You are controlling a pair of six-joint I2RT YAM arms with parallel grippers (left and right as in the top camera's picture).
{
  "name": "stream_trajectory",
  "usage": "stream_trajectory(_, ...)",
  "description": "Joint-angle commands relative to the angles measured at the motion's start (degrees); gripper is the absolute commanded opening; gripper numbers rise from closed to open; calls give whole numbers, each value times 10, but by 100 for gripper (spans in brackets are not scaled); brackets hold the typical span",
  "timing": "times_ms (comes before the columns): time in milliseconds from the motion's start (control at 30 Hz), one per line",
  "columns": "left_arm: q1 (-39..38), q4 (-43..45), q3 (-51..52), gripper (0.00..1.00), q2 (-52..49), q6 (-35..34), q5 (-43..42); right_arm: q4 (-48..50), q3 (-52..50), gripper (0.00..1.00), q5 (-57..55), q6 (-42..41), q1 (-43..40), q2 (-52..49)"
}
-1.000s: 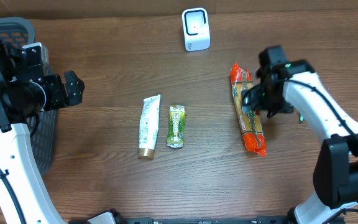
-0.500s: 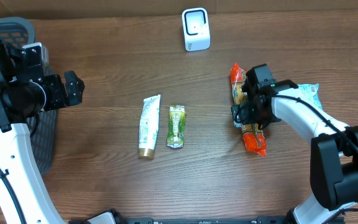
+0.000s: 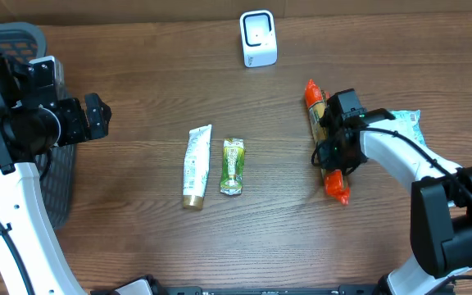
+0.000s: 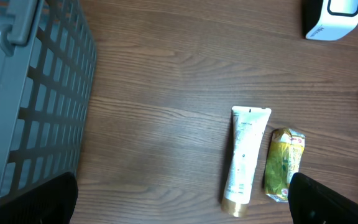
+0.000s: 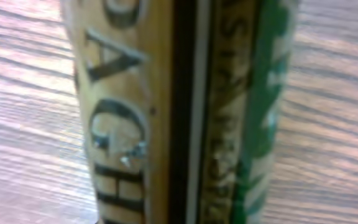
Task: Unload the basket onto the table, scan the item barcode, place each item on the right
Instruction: 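Lift the spaghetti pack and carry it toward the white scanner, then hold the spaghetti pack in front of the scanner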
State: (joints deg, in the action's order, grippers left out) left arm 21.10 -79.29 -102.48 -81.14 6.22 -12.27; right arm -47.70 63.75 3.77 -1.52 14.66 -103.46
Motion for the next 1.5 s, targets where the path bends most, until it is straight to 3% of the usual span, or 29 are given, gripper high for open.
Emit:
stream_trajectory(0,2,0,-8,99,-2,9,-9,-35,55,4,106,6,-10,5)
stream_trajectory(333,2,0,-8,100,-2,9,-9,-115,137,4,464,158,-19,60)
stream_trajectory(900,2,0,-8,100,-2,9,-9,-126,183,4,640,166,-68,112)
stream_trajectory(1167,2,0,-8,99,-2,9,-9,-122,185,4,619,142,-72,112)
stream_trajectory(1333,2,0,-8,100,-2,9,-9,-110,194,3,532,81,-70,112)
stream_trajectory(1467,2,0,-8,100,-2,9,-8,-100,256,3,387,-7,-60,109)
